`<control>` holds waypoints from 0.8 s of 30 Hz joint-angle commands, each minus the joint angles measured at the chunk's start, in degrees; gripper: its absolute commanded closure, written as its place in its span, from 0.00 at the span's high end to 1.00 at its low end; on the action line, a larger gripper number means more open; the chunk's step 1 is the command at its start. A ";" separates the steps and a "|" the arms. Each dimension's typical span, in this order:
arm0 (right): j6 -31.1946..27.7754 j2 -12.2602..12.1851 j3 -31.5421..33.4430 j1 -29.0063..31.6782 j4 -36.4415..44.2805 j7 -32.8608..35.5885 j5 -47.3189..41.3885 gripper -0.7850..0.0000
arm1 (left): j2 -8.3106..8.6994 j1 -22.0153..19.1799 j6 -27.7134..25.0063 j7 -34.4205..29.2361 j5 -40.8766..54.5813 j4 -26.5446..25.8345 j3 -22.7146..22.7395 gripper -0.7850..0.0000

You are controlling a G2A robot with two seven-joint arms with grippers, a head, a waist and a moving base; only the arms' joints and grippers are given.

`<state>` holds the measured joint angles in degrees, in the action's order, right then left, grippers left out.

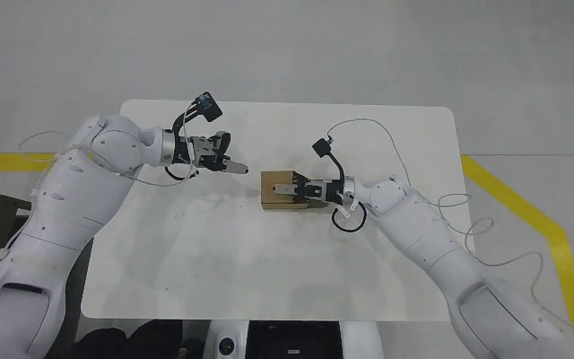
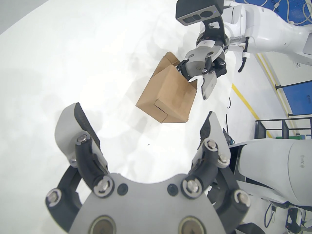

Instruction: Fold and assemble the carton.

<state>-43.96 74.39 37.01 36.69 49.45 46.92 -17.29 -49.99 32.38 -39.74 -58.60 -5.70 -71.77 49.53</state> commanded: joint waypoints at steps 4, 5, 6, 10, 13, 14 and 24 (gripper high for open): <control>-1.71 -0.91 1.71 1.25 1.85 -1.18 4.48 1.00 | 0.02 0.00 0.02 -0.04 -0.09 -0.06 0.02 1.00; -1.75 -1.19 2.19 1.67 2.44 -1.51 5.40 1.00 | 0.02 0.00 0.02 -0.04 -0.09 -0.06 0.02 1.00; -1.80 -1.38 2.54 1.96 2.90 -1.72 5.99 1.00 | 0.02 0.00 0.02 -0.04 -0.09 -0.06 0.02 1.00; -1.47 -2.74 5.20 3.77 6.43 -2.89 9.24 1.00 | 0.02 0.00 0.02 -0.04 -0.09 -0.06 0.02 1.00; -1.10 -3.74 7.20 5.01 9.67 -2.69 11.04 1.00 | 0.02 0.00 0.02 -0.04 -0.09 -0.06 0.02 1.00; -0.97 -3.98 7.66 5.31 10.39 -2.58 11.47 1.00 | 0.02 0.00 0.02 -0.04 -0.09 -0.06 0.02 1.00; 0.78 -7.16 13.96 9.84 19.95 -0.96 20.80 1.00 | 0.06 3.16 -0.06 6.42 -8.00 -3.64 0.03 1.00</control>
<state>-43.23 67.51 50.29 46.11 68.63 46.06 2.46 -49.87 35.15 -39.46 -53.01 -12.90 -75.31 49.71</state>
